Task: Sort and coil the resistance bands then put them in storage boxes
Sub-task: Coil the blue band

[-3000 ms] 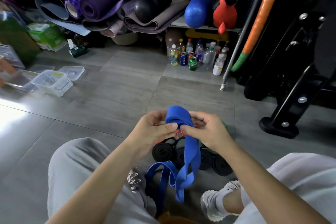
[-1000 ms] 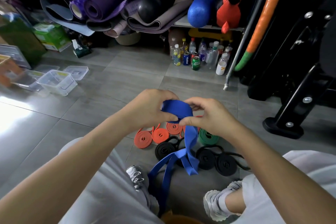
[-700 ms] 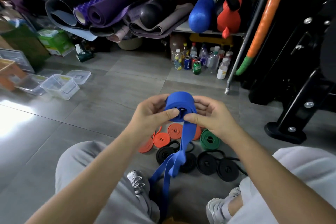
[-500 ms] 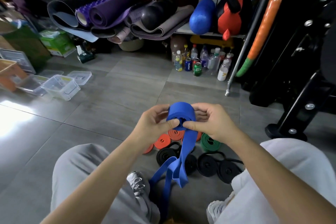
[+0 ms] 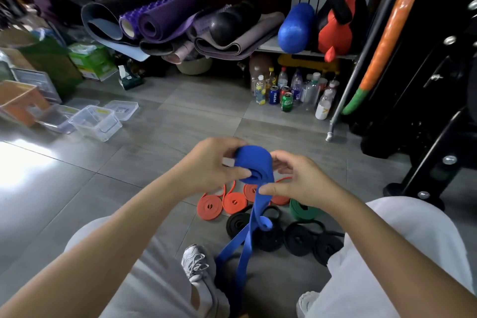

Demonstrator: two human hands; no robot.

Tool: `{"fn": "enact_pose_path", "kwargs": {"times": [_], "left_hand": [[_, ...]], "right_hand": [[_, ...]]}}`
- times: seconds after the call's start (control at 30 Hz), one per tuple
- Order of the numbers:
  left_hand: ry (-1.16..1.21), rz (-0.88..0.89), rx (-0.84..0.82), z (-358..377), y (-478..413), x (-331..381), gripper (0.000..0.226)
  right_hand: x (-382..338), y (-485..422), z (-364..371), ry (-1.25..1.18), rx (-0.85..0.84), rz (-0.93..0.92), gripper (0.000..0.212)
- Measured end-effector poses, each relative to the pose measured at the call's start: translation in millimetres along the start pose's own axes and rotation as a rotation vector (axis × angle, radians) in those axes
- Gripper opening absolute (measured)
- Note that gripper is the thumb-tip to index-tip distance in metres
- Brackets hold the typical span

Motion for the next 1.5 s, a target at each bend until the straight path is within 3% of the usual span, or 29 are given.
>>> {"fn": "enact_pose_path", "kwargs": {"times": [0.1, 0.3, 0.5, 0.6, 0.7, 0.8, 0.9, 0.97, 1.03, 1.1, 1.23, 1.33, 1.5], "left_hand": [[0.371, 0.065, -0.006, -14.9, 5.7, 4.1, 0.035], [1.0, -0.079, -0.04, -1.6, 13.2, -16.8, 0.04], [1.164, -0.084, -0.084, 14.6, 13.7, -25.5, 0.033], [1.22, -0.093, -0.138, 23.2, 11.4, -23.8, 0.034], [1.306, -0.119, -0.229, 35.8, 9.7, -20.4, 0.036], [1.164, -0.193, -0.211, 46.1, 8.3, -26.0, 0.036], [0.437, -0.114, -0.018, 23.3, 4.4, -22.1, 0.054], [-0.032, 0.043, 0.007, 18.9, 5.3, -0.1, 0.068], [-0.4, 0.155, -0.02, 30.0, 6.4, 15.5, 0.059], [-0.596, 0.118, 0.014, 29.1, 2.3, 18.6, 0.044], [-0.569, 0.082, 0.065, 14.9, -4.3, 19.5, 0.038], [-0.37, 0.067, 0.093, -0.1, -2.0, 22.0, 0.039], [0.048, 0.113, 0.024, -26.8, -0.1, 33.3, 0.034]], "right_hand": [[-2.7, -0.8, -2.6, -0.191, 0.031, 0.0, 0.05], [-30.2, -9.3, -22.7, -0.273, 0.251, -0.144, 0.038], [-26.0, -2.1, -29.3, -0.058, 0.313, -0.139, 0.041], [-20.4, 0.1, -20.5, -0.219, 0.173, -0.116, 0.038], [-15.1, 5.4, -12.6, -0.477, 0.218, -0.151, 0.034], [-6.0, 9.2, -12.5, -0.411, 0.277, -0.127, 0.034], [-1.1, 5.9, -13.2, -0.046, 0.174, -0.047, 0.029], [-8.3, -0.4, -6.3, 0.252, 0.045, -0.082, 0.02], [-23.1, -7.0, -1.2, 0.399, 0.0, -0.158, 0.019], [-31.9, -10.6, -0.9, 0.453, 0.0, -0.175, 0.022], [-24.2, -7.8, -8.9, 0.353, 0.064, -0.092, 0.04], [-14.6, -4.6, -18.9, 0.106, 0.094, -0.042, 0.048], [-22.3, -6.8, -17.8, -0.049, -0.002, -0.119, 0.04]]}}
Point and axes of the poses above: each hand's wrist, its own y-axis away from the middle knuckle, its own z-axis out of the palm, x = y × z, the point moved 9 cm from there along -y, towards the middle knuckle, and after that the axes turned 11 degrees about -z, right-handed, at the moved point
